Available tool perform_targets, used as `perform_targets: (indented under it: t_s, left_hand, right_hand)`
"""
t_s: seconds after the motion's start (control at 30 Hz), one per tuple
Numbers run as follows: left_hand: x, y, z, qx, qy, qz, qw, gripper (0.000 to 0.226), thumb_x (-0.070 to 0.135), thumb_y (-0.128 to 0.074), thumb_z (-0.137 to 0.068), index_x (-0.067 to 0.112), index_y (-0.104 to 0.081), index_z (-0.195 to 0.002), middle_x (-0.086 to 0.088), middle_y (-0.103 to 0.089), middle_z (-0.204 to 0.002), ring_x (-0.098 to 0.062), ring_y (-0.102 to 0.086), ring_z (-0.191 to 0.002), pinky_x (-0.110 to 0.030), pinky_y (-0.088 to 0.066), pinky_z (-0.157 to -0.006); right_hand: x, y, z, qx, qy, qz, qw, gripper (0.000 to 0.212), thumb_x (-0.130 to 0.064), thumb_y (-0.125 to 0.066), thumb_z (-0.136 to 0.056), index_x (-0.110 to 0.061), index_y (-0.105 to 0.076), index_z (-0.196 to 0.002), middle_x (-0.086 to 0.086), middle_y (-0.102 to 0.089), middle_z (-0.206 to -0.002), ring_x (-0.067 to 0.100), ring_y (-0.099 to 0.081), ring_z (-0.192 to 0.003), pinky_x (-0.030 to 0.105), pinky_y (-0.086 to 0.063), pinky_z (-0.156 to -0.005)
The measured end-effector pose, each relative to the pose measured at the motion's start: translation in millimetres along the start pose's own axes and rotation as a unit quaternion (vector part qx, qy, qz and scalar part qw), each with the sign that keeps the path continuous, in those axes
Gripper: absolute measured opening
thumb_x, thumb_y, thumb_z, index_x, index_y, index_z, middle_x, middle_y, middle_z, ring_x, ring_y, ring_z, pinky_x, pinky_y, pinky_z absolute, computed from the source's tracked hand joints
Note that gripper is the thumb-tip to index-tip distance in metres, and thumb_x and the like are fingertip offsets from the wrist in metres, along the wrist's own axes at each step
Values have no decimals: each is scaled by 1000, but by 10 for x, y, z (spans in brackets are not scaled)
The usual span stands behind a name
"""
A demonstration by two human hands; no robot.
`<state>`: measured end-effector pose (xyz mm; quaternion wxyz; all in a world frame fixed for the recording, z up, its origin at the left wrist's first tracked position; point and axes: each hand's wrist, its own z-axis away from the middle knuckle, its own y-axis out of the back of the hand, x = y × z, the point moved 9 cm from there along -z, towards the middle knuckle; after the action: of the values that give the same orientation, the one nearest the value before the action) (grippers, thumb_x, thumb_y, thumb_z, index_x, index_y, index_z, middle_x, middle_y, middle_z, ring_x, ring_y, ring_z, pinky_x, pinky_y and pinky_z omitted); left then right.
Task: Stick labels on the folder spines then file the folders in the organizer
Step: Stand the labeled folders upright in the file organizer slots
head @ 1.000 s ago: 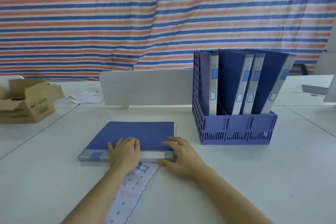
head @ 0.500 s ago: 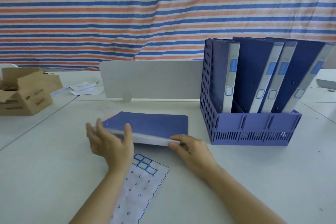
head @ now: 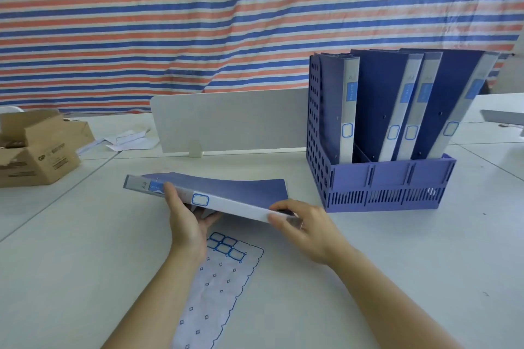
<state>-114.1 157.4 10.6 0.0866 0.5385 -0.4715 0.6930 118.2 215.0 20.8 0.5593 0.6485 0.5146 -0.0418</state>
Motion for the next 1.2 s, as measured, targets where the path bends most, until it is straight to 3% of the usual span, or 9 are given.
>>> perform_targets:
  t_s: [0.1, 0.17, 0.3, 0.43, 0.63, 0.8, 0.9, 1.1, 1.2]
  left_hand:
    - [82, -30, 34, 4, -9, -28, 1000, 50, 51, -29, -103, 20, -46, -139, -10, -62, -123, -23, -64, -108, -42, -57, -75]
    - [147, -120, 93, -13, -29, -64, 997, 49, 50, -29, -103, 22, -43, -141, -10, -58, -133, -20, -64, -111, -42, -59, -78]
    - [346, -446, 372, -43, -94, -119, 988, 44, 47, -26, -104, 27, -38, -142, -7, -54, -135, -18, -61, -116, -38, -59, -83]
    - [594, -807, 719, -104, -183, -175, 962, 43, 42, -33, -104, 25, -34, -143, -3, -52, -135, -12, -62, -111, -26, -59, -75]
    - [628, -1273, 1013, -212, -278, -297, 888, 86, 45, -65, -82, 32, -19, -153, 8, -35, -150, 0, -52, -120, -16, -55, -76]
    - [556, -1560, 1148, -234, -289, -299, 879, 68, 50, -50, -92, 36, -22, -152, 12, -42, -139, -4, -53, -121, -28, -57, -85]
    - [524, -1654, 1115, -238, -299, -297, 875, 46, 46, -35, -102, 38, -34, -147, 17, -47, -140, -8, -52, -126, -37, -55, -90]
    - [271, -1823, 874, -201, -217, -306, 905, 34, 34, -46, -102, 27, -44, -135, 12, -52, -132, -17, -55, -121, -42, -52, -97]
    - [-35, -1893, 766, -205, -190, -401, 872, 43, 26, -49, -100, 18, -39, -141, 3, -47, -140, -22, -53, -123, -39, -46, -102]
  right_hand:
    - [-222, -10, 44, 24, 60, 158, 985, 63, -71, -51, -83, -32, -56, -132, -10, -62, -130, 11, -56, -120, 32, -40, -108]
    - [-395, -21, 50, 57, 84, 205, 973, 75, -67, -57, -81, -27, -45, -143, -1, -58, -140, 20, -54, -128, 36, -40, -108]
    - [-812, 5, 83, 154, 143, 254, 944, 74, -52, -63, -83, -21, -39, -146, 0, -66, -123, 23, -68, -100, 32, -55, -74]
    - [-1003, 248, 185, 233, 135, 245, 931, 54, -47, -47, -94, -25, -39, -143, -5, -69, -102, 20, -66, -62, 24, -31, -40]
    - [-996, 682, 377, 260, 122, 185, 940, 38, -47, -42, -99, -30, -40, -132, -7, -70, -86, 24, -58, -50, 25, -27, -41]
    - [-839, 996, 495, 239, 82, 166, 953, 31, -43, -43, -100, -31, -37, -127, -6, -67, -82, 31, -57, -58, 35, -43, -48]
    - [-693, 1283, 535, 231, 33, 133, 963, 28, -32, -46, -98, -21, -39, -122, -6, -53, -67, 29, -50, -54, 35, -34, -50]
    - [-595, 1922, 719, 273, -15, 132, 953, 29, -33, -49, -99, -17, -42, -122, -7, -44, -59, 30, -50, -56, 33, -34, -53]
    - [-574, 2256, 883, 321, -24, 105, 941, 31, -34, -49, -99, -19, -41, -125, -5, -49, -62, 18, -48, -51, 30, -35, -50]
